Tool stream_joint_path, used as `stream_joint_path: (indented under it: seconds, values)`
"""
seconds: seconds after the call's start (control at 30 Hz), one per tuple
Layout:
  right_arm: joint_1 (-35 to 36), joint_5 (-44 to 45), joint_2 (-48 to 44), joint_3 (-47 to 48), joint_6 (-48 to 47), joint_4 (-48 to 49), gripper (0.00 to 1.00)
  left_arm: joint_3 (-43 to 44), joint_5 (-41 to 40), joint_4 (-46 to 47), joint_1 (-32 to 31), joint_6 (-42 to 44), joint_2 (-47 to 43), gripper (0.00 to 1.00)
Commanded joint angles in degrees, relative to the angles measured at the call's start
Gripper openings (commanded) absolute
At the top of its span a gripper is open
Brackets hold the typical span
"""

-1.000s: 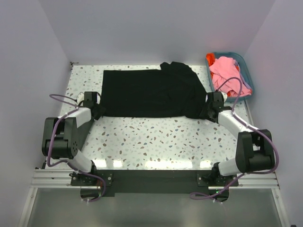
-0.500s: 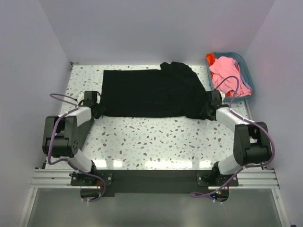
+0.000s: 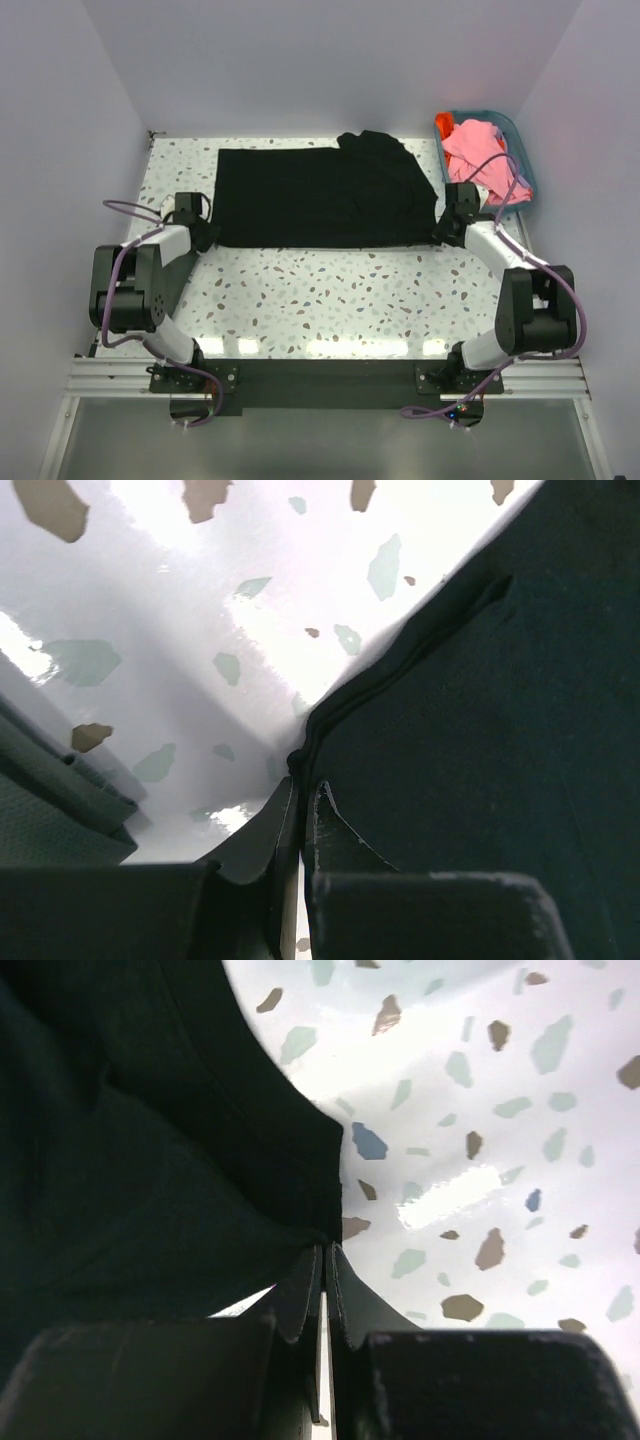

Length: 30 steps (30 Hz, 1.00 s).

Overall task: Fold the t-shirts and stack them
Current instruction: Fold the tshirt

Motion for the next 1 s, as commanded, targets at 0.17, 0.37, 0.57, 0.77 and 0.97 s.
stream_joint_path:
  seconds: [0.17, 0.37, 0.57, 0.77, 0.97]
  values:
    - [-3.6, 1.4, -6.8, 0.1, -1.6, -4.7, 0.0, 0.3, -3.4, -7.9, 1.8, 1.0, -4.0, 0.0]
    - [-3.8, 0.8, -11.5, -6.4, -1.2, -5.5, 0.0, -3.0, -4.5, -10.9, 1.9, 0.1, -9.6, 0.0]
    - [-7.0, -0.7, -20.6, -13.2, 2.2, -9.1, 0.19, -8.1, -4.9, -14.2, 1.8, -1.2, -16.9, 0.0]
    - [-7.6, -3.1, -32.9, -12.8, 3.0, -13.9, 0.62, -11.7, -5.2, -16.4, 1.8, -0.1, -25.7, 0.44]
    - [-6.6, -18.8, -27.1, -7.1, -3.3, -7.1, 0.65, -7.5, -4.0, -15.9, 1.7, 5.2, -31.6, 0.57]
